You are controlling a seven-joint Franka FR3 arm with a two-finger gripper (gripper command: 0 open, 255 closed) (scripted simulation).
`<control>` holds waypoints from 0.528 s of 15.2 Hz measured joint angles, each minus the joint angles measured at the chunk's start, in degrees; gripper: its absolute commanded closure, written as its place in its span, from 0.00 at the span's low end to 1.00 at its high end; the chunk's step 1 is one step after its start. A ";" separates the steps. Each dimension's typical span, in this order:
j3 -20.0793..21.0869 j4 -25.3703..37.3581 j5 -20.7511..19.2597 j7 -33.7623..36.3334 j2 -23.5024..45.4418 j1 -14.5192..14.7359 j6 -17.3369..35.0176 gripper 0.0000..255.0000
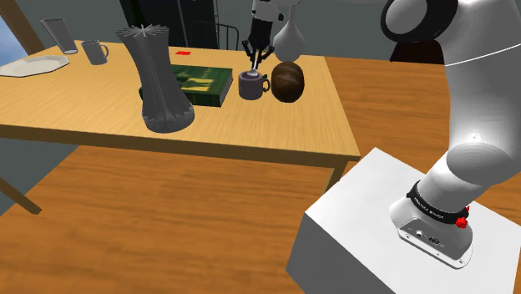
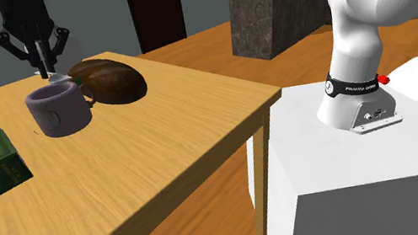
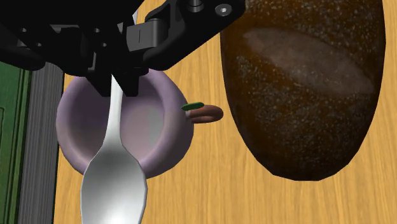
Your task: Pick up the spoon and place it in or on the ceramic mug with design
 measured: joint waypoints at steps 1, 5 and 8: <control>0.01 -0.83 0.00 0.03 0.03 0.10 0.90 1.00; -0.01 -1.60 0.03 -0.19 0.07 0.01 1.68 1.00; -0.01 -1.64 0.04 -0.21 0.06 0.00 1.72 1.00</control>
